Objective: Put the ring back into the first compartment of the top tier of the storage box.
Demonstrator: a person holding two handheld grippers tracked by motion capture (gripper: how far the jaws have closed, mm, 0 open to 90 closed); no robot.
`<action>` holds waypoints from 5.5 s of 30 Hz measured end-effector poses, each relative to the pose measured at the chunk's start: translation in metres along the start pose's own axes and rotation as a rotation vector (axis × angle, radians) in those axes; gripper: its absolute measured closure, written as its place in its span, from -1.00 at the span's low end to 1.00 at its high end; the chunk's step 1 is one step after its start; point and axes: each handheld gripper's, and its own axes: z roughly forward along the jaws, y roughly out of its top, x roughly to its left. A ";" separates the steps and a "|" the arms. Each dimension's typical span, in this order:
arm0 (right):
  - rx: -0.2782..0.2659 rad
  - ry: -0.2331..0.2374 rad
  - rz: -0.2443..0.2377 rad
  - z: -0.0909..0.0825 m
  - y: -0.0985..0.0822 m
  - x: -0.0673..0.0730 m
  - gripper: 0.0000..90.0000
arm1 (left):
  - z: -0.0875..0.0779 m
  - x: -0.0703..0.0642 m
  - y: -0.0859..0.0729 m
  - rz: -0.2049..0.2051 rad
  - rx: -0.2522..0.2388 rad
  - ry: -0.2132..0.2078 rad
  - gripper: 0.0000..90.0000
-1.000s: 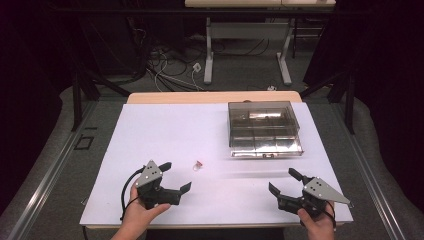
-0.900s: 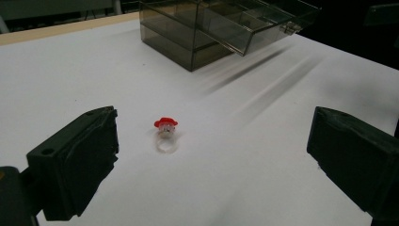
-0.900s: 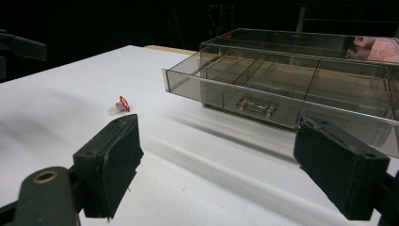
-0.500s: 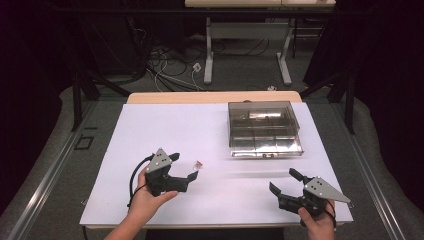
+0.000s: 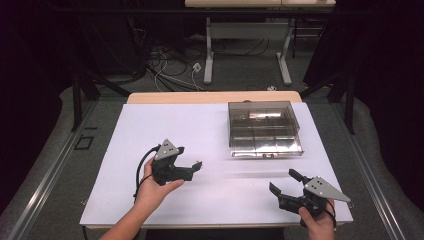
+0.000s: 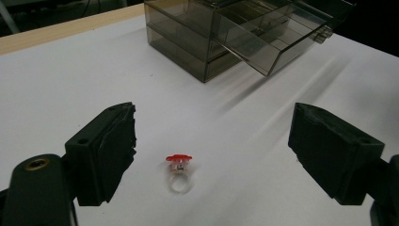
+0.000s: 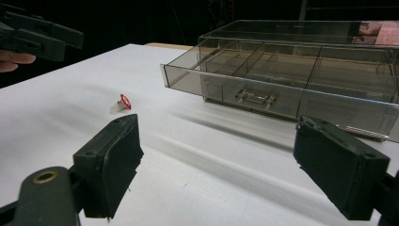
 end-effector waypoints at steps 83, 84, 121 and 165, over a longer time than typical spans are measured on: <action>0.027 0.027 0.008 0.002 -0.001 -0.002 -0.67 | 0.084 0.028 -0.003 -0.460 0.372 0.023 -0.11; 0.028 0.026 0.012 0.002 -0.001 -0.001 -0.67 | 0.085 0.028 -0.003 -0.468 0.371 0.026 -0.09; 0.028 0.032 0.019 0.003 -0.002 -0.001 -0.67 | 0.089 0.027 -0.005 -0.423 0.424 0.080 0.39; 0.032 0.032 0.015 0.003 -0.001 -0.001 -0.67 | 0.091 0.028 -0.002 -0.421 0.449 0.077 0.51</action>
